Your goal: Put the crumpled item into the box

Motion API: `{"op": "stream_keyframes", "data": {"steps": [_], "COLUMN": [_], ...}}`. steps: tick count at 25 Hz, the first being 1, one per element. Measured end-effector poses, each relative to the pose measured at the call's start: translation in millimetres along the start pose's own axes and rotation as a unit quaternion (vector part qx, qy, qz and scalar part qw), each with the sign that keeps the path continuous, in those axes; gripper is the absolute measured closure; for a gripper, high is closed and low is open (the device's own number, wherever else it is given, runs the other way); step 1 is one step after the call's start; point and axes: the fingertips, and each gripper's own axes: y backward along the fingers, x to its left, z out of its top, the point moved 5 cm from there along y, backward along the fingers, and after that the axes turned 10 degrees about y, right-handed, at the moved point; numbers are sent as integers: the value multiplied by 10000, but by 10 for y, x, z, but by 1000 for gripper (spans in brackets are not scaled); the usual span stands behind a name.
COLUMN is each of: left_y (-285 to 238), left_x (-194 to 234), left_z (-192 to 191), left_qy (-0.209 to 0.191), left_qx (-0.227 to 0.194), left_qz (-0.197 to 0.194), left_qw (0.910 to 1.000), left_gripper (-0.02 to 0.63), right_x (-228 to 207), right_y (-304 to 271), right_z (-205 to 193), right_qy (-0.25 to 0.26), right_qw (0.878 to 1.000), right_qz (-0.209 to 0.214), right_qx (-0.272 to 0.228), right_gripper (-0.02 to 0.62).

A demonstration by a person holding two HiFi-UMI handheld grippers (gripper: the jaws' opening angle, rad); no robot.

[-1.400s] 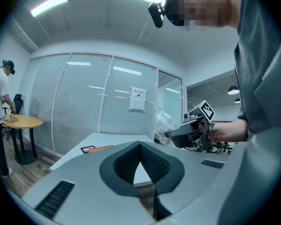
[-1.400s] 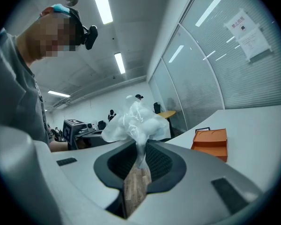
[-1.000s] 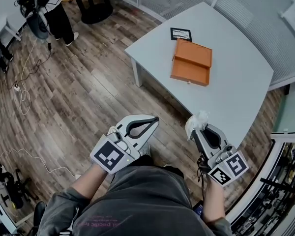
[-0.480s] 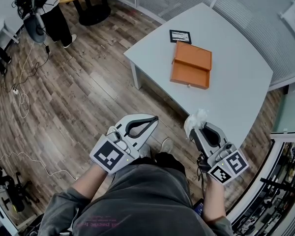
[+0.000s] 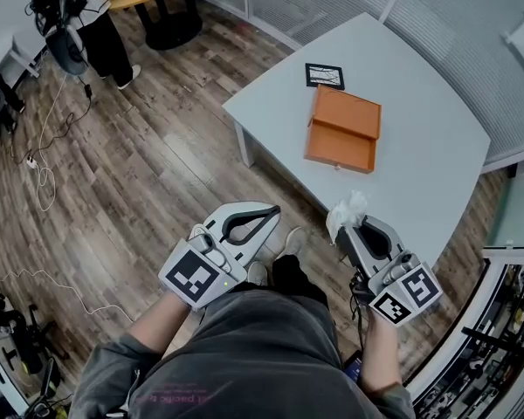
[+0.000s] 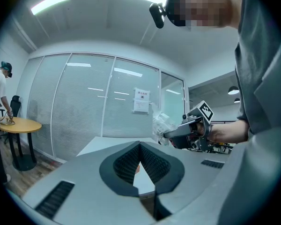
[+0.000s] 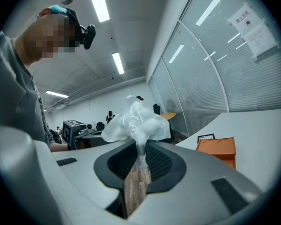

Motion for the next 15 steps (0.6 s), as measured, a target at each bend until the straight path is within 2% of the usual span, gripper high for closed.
{"op": "stream_keyframes", "data": {"steps": [9, 15], "left_y": [-531, -976], "left_x": [228, 208], "left_z": [56, 97], "left_qy": [14, -37], "left_qx": [160, 304], "left_qz": [121, 165], "left_qw": [9998, 9994], "left_gripper": [594, 594], "right_x": [-577, -996], "right_y": [-183, -127], "right_z": [1, -17], "right_qy": [-136, -239], "right_qw": [9997, 9993], "right_qz": [175, 283], "right_qx": [-28, -71], "right_gripper": [537, 538]}}
